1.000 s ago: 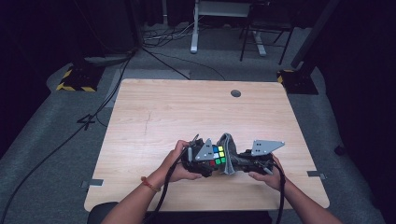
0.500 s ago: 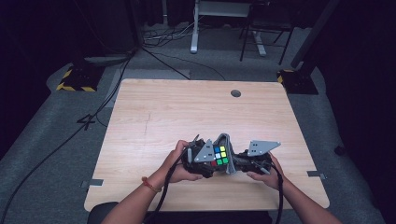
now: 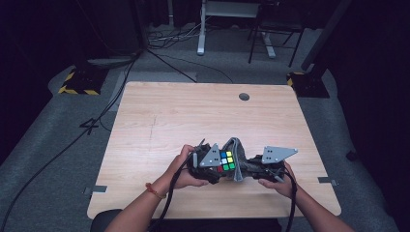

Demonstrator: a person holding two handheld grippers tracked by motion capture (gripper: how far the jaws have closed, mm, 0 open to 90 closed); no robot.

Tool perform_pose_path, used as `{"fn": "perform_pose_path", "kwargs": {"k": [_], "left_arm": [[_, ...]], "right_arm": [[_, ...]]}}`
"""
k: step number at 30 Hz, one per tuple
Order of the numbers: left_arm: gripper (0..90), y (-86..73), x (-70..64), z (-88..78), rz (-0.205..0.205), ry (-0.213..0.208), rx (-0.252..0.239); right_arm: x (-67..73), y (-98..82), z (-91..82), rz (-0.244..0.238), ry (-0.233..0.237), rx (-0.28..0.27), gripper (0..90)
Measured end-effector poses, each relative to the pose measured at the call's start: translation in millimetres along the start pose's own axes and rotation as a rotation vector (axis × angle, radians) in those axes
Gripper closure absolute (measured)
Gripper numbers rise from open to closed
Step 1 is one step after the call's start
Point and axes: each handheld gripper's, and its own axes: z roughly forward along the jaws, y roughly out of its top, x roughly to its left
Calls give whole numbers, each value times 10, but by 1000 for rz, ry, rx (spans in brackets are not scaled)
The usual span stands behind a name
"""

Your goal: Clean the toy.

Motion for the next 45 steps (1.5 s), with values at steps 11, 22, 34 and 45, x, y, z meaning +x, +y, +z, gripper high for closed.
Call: {"fn": "perform_pose_path", "kwargs": {"k": [11, 22, 34, 45], "left_arm": [[332, 70, -63, -59, 25, -20, -48], [329, -17, 64, -54, -30, -4, -33], [330, -22, -4, 89, 6, 9, 64], [334, -31, -51, 163, 25, -5, 98]], "right_arm": [[-21, -48, 155, -1, 0, 106, 772], [12, 5, 28, 0, 53, 10, 772], [78, 74, -50, -47, 14, -44, 773], [86, 101, -39, -68, -14, -20, 773]]}}
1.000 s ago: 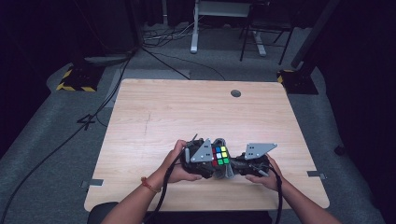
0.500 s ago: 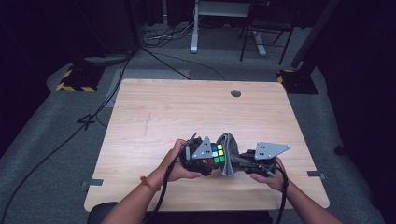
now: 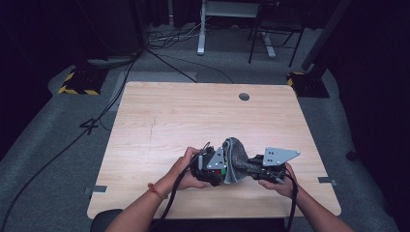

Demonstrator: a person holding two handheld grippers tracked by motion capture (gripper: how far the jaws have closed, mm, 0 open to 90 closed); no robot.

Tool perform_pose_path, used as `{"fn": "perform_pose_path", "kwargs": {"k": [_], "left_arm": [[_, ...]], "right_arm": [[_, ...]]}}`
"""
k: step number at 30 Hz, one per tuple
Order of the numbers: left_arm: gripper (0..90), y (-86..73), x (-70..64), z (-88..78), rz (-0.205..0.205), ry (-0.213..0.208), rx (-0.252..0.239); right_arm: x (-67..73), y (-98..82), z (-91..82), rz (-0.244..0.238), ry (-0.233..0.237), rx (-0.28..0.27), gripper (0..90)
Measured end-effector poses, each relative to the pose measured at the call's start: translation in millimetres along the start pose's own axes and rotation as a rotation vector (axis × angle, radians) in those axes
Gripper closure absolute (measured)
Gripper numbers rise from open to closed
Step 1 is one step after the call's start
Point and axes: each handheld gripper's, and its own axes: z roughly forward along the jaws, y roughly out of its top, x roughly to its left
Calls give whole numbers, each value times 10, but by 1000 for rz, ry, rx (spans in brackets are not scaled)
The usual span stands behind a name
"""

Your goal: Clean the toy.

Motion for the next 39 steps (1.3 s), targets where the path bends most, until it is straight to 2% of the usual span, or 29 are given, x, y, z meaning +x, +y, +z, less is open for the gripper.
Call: {"fn": "perform_pose_path", "kwargs": {"k": [4, 7, 11, 13, 14, 15, 17, 19, 27, 31, 33, 35, 39], "left_arm": [[335, 14, 4, -76, -4, 0, -31], [335, 46, 11, -168, -2, 3, -78], [335, 49, 22, -259, -14, 9, -129], [335, 51, 36, -303, -24, -4, -175], [335, 53, 37, -309, -31, -9, -182], [335, 54, 33, -305, -30, -8, -181], [334, 46, 28, -286, -19, -8, -176], [333, 40, 38, -285, -21, -13, -175], [327, -1, 84, -210, -40, -10, -127], [320, -14, 92, -178, -42, -14, -105], [322, -11, 80, -149, -32, -12, -80], [322, -9, 58, -107, -19, 12, -54], [323, -7, 36, -31, -15, 11, -14]], "right_arm": [[-91, -80, 19, 25, -34, 49, 773], [-151, -156, 67, 48, -33, 100, 773], [-182, -203, 132, 63, -12, 140, 772], [-183, -205, 150, 70, 27, 154, 768], [-176, -208, 158, 71, 46, 152, 767], [-171, -207, 157, 76, 58, 147, 767], [-160, -189, 132, 89, 84, 101, 767], [-144, -172, 120, 74, 80, 100, 767], [-177, -171, 56, 102, 68, 44, 770], [-144, -161, 76, 88, 57, 46, 771], [-134, -148, 75, 82, 47, 44, 771], [-126, -119, 53, 73, 50, 32, 771], [-87, -99, 44, 51, 40, 34, 771]]}}
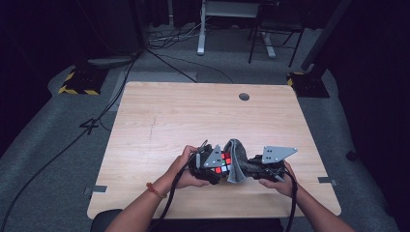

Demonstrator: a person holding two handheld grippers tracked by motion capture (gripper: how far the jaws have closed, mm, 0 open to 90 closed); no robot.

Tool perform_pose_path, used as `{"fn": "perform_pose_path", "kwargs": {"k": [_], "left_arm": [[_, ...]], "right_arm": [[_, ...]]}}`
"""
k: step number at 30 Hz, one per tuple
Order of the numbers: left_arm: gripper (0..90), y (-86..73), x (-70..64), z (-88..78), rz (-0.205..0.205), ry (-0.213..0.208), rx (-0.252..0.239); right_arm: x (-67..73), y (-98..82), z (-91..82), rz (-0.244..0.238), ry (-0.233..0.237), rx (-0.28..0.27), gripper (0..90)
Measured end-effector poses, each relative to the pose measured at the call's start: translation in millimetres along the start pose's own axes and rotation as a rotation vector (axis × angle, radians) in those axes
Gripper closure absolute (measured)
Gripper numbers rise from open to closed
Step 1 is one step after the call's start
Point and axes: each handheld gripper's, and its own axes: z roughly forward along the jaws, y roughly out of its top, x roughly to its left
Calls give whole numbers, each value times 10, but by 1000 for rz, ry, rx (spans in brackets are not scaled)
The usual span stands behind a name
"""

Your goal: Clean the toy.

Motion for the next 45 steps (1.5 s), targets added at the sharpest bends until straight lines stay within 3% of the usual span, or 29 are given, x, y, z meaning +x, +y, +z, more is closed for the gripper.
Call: {"fn": "perform_pose_path", "kwargs": {"k": [4, 8, 21, 28, 33, 36, 41, 45], "left_arm": [[329, 3, -20, 50, 12, -9, 21], [333, 9, -33, 42, 23, 2, 29], [335, 30, -14, -73, 23, 16, -10], [335, 33, -5, -100, 22, 7, -21], [335, 38, -50, -37, 34, -12, 3], [335, 46, -60, -29, 37, -14, 1], [335, 71, -66, -95, 42, -7, -27], [335, 70, -50, -141, 39, 4, -47]], "right_arm": [[31, 42, -22, -12, 5, -22, 771], [82, 64, -16, -50, -25, 3, 771], [-9, -41, 73, -17, -46, 82, 771], [-38, -83, 120, -24, -73, 142, 771], [40, 27, -2, -46, -58, 16, 771], [87, 66, -31, -65, -69, 0, 771], [51, 40, 34, -68, -100, 70, 772], [-19, -66, 129, -26, -99, 140, 772]]}}
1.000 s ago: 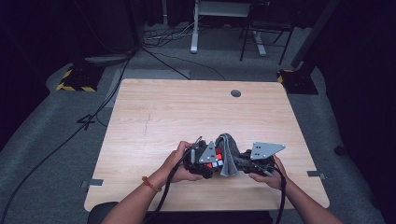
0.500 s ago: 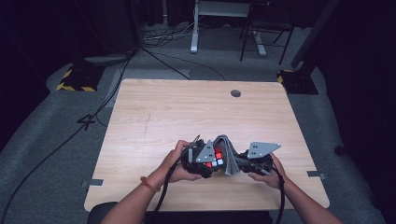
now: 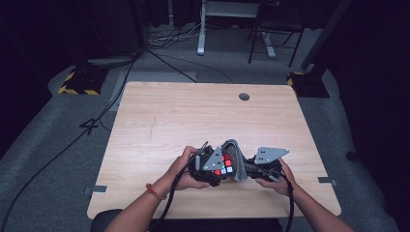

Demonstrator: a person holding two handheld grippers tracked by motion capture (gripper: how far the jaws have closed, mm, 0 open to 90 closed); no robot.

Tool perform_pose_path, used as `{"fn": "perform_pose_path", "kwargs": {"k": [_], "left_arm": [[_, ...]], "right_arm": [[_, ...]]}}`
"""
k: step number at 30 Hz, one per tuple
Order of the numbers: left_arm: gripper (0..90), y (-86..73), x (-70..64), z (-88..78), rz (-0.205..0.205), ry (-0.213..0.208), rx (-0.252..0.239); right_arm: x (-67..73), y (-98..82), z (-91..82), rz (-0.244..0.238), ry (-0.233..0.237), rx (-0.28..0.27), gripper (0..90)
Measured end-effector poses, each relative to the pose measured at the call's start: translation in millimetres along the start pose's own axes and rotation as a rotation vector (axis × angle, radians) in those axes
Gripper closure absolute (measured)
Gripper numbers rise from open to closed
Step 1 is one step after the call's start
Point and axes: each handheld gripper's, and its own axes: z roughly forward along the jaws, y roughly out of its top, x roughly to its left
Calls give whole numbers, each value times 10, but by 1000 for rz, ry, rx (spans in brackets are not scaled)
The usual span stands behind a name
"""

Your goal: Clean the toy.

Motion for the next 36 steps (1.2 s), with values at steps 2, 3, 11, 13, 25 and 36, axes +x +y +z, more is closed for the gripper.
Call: {"fn": "perform_pose_path", "kwargs": {"k": [2, 3, 11, 13, 25, 36], "left_arm": [[335, 7, 23, -43, -22, -9, -38], [335, 12, 38, -65, -24, -11, -47], [335, -59, 74, 22, -20, 24, 36], [335, -71, 56, 90, -16, 16, 67], [335, 10, -3, 49, -4, 12, 0], [332, 3, 42, -82, -36, 16, -104]], "right_arm": [[-1, -29, 48, -14, -8, 43, 772], [-3, -46, 68, -6, 3, 47, 772], [10, 75, -214, 11, 17, -123, 772], [67, 112, -243, -17, 20, -138, 771], [88, 93, -149, -38, -23, -110, 772], [1, -18, -5, 43, 54, -61, 771]]}}
